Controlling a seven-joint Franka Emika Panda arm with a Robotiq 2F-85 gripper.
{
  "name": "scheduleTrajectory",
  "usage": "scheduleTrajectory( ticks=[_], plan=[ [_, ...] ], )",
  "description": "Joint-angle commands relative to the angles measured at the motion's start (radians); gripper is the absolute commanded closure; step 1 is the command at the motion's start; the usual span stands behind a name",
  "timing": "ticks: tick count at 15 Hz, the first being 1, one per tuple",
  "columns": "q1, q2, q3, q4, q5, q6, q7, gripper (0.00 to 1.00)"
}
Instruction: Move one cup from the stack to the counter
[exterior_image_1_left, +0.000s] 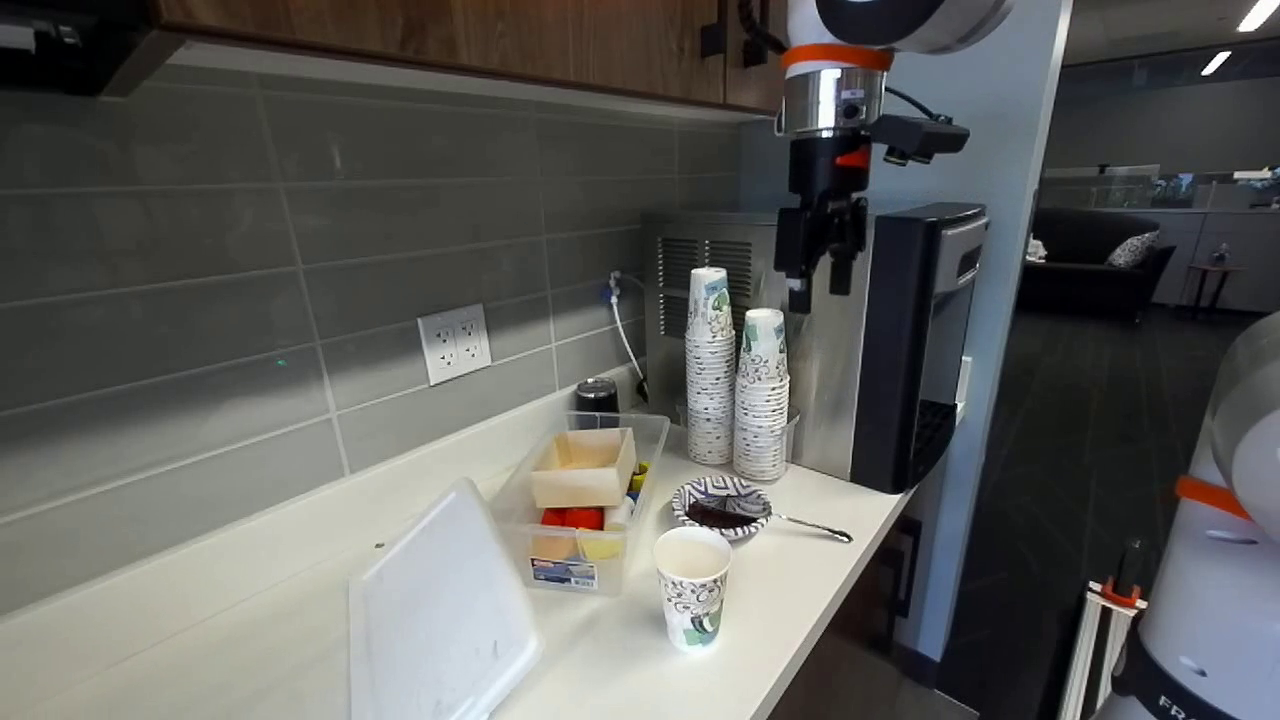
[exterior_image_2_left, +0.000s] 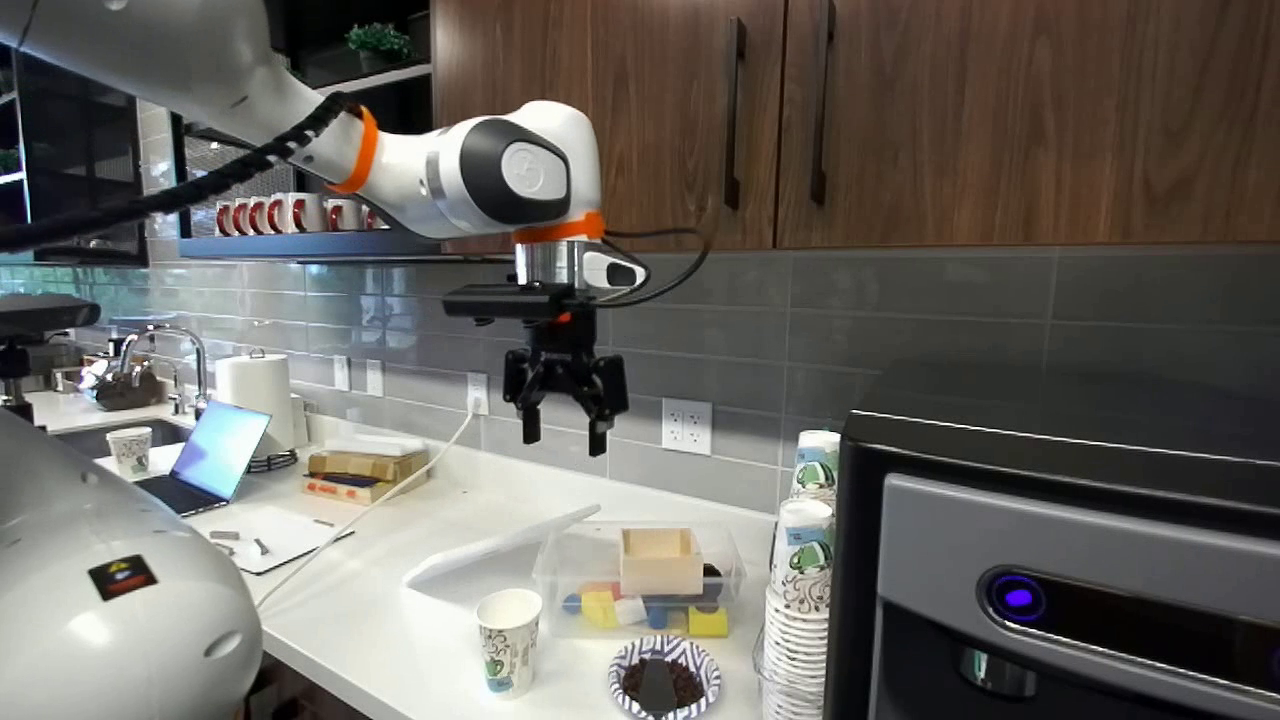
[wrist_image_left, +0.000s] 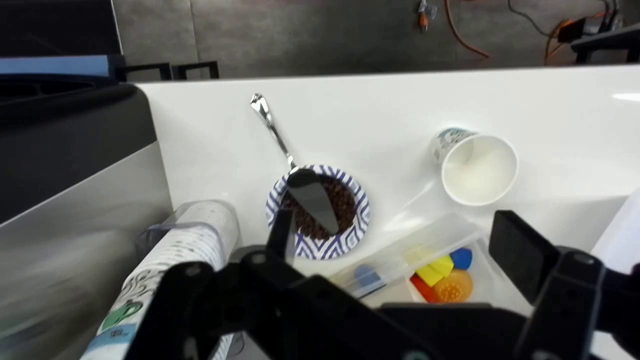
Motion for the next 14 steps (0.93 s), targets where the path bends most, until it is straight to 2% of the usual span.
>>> scheduleTrajectory(
  ticks=[1, 7, 14],
  plan=[
    [-0.018, 0.110, -0.043, 0.117, -0.038, 0.079, -0.035, 0.00],
    [-0.035, 0.333, -0.107, 0.284, -0.048, 0.236, -0.112, 0.00],
    [-0.070, 0.550, -0.133, 0.429, -0.036, 0.285, -0.137, 0.00]
  ],
)
